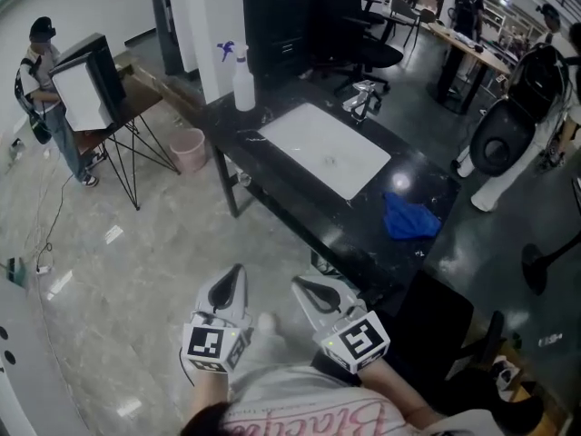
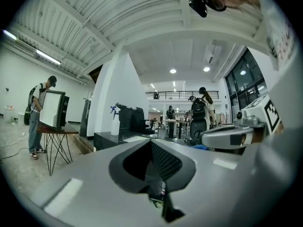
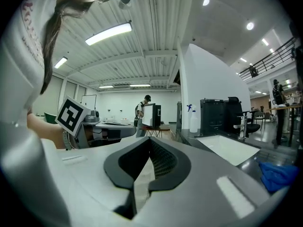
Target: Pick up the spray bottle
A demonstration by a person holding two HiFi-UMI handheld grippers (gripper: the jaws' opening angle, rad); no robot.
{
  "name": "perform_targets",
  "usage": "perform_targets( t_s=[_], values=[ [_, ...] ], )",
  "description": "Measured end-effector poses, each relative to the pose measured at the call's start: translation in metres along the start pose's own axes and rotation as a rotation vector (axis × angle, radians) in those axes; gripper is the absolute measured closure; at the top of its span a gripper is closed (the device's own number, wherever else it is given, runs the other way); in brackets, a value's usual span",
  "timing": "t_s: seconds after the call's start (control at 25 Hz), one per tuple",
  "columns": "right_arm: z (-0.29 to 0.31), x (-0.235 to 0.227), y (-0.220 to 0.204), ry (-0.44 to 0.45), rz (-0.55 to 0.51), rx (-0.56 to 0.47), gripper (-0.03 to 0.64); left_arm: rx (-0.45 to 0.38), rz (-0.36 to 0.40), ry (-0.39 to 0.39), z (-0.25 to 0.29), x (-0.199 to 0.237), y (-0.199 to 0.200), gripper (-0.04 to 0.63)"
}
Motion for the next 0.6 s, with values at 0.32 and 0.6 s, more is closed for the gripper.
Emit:
perform_targets(
  t_s=[0.32,0.6],
  values=[
    [0.073,-0.052,0.022,-0.013,-0.011,0.016,0.615,0.004,-0.1,0.028,0.071,0.066,0.011,0.596],
    [0.127,-0.086,0.034,-0.027,-0.009,0.005,0.615,-0.013,-0.138,0.021,0.123,0.112,0.016,0.596]
  ],
)
Point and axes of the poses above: the fingertips, and each gripper's own axes: z forward along the fingers, x to its left, y out of its top, the point moved 6 cm from there along -z, backward along the fingers, and after that the axes turned 11 degrees about y, right-handed, at the moved point
